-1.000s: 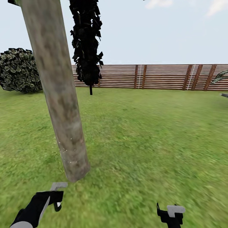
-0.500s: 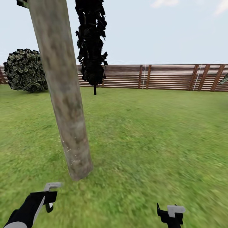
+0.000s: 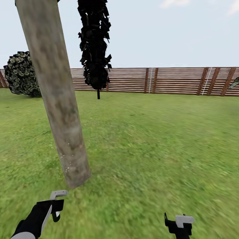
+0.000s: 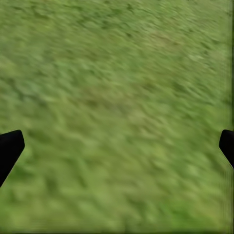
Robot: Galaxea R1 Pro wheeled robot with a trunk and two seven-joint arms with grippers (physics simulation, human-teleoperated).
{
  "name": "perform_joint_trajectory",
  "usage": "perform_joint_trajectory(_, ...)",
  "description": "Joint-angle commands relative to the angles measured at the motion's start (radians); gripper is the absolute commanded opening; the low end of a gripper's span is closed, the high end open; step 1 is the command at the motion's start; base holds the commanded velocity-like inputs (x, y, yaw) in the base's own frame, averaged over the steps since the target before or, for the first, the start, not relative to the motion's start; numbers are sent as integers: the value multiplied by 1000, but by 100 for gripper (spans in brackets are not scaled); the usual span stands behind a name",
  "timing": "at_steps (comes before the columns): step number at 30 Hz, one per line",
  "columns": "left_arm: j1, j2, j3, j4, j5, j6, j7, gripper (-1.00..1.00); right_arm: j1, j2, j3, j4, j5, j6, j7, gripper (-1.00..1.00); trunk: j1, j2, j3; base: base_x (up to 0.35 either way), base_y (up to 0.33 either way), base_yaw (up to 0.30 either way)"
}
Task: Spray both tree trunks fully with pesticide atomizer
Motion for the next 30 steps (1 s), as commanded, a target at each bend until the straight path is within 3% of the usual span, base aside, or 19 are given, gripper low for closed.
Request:
perform_joint_trajectory(1,0,-6,10,0,1,-1,0,-100,0,0,0,0,0,0,-1,100,0,0,0,-165,-238,195)
perform_joint_trajectory(15,0,-23,-5,-1,-1,-7,13,-100,0,0,0,0,1,0,0,100,0,0,0,63,-269,262)
perform_joint_trajectory(20,0,-5,6,-1,1,-6,37,-100,0,0,0,0,1,0,-1,100,0,0,0,130,-273,49)
perform_joint_trajectory(30,-1,-25,-3,-1,4,-6,40,-100,0,0,0,0,2,0,0,100,0,0,0,-45,-273,24)
